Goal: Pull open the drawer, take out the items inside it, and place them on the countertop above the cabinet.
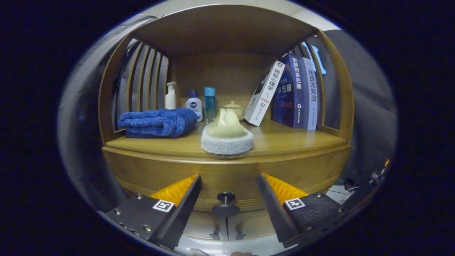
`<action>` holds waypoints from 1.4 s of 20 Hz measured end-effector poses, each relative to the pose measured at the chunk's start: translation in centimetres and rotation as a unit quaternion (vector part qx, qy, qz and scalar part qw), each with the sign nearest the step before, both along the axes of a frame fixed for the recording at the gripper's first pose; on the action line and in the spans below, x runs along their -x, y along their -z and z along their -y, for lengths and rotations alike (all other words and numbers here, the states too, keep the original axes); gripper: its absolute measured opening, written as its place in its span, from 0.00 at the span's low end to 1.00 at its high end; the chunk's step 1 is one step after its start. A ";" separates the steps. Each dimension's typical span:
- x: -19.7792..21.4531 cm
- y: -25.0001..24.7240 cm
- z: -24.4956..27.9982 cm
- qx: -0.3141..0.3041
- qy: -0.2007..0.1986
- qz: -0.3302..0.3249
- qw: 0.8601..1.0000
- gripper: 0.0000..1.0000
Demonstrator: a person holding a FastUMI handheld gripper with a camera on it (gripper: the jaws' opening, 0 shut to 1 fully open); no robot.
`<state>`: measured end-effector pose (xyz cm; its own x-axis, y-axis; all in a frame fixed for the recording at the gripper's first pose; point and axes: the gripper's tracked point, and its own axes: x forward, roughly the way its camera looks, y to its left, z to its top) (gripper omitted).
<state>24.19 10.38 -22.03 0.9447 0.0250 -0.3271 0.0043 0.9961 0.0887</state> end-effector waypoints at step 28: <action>11.9 -12.0 5.9 0.014 0.002 0.114 0.993 0.97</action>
<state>12.31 4.49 -10.02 0.9943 0.0151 -0.1055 -0.0087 0.9981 0.0605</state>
